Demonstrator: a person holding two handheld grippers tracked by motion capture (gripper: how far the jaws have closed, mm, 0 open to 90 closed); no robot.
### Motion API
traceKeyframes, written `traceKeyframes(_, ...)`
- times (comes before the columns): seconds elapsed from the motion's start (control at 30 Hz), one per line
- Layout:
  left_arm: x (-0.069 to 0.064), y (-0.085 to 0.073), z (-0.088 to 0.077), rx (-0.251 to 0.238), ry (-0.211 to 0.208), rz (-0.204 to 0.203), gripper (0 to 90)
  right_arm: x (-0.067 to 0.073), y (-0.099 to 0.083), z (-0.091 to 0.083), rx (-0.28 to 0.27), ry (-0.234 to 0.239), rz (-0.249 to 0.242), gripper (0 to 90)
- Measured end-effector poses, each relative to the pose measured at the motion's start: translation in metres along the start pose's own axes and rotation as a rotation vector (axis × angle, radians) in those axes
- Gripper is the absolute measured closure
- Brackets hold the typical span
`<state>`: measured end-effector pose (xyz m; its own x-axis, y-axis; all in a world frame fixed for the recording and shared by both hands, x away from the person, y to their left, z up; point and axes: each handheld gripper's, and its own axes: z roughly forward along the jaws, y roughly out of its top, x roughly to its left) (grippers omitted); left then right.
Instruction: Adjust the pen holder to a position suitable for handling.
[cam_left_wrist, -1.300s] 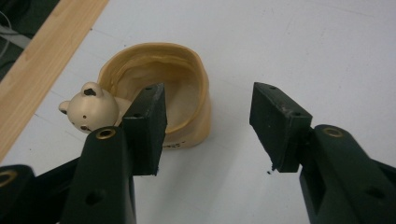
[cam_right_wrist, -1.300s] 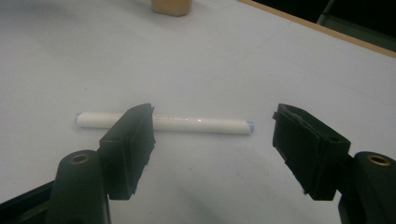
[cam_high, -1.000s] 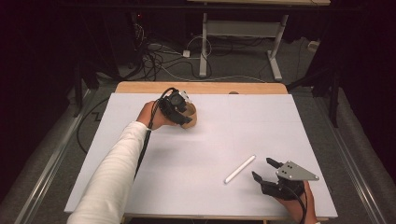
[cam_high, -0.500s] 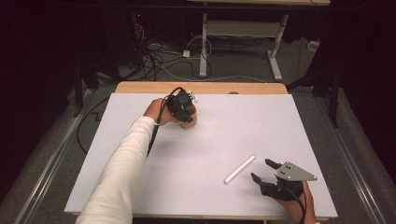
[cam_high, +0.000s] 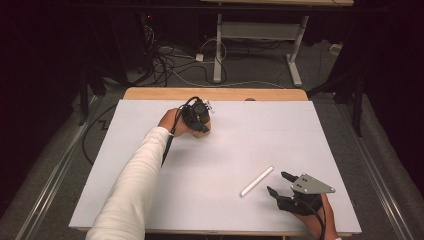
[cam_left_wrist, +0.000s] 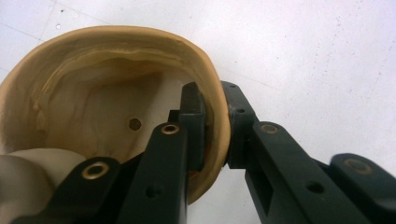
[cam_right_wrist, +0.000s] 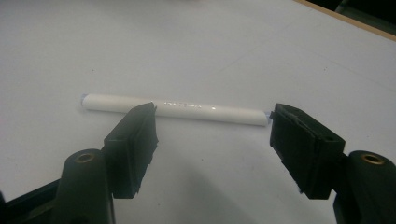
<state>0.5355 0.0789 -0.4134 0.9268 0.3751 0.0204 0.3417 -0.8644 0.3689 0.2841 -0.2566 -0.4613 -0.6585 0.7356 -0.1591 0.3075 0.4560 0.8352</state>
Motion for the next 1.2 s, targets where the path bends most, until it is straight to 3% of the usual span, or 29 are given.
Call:
traceKeyframes(0.2,0.0,-0.004,-0.001,-0.02,-0.004,0.01,79.4,0.001,0.0,0.001,0.002,0.0,-0.007,31.6)
traceKeyframes(0.27,-0.002,-0.003,-0.002,-0.01,0.01,0.022,79.4,0.0,0.001,-0.001,-0.015,-0.012,0.002,31.8)
traceKeyframes(0.43,-0.007,-0.001,-0.006,-0.047,0.045,0.029,79.5,0.0,0.0,0.0,-0.011,-0.01,0.0,31.7)
traceKeyframes(0.6,-0.014,0.002,-0.01,-0.052,0.041,0.053,79.5,0.0,0.0,-0.001,-0.013,-0.01,0.001,31.7)
traceKeyframes(0.97,-0.047,-0.002,-0.019,-0.065,0.048,0.113,79.5,-0.001,0.0,-0.003,-0.02,-0.013,0.002,31.7)
traceKeyframes(1.2,-0.079,-0.006,-0.032,-0.06,-0.004,0.165,79.4,0.001,0.001,-0.002,-0.012,-0.009,0.001,31.7)
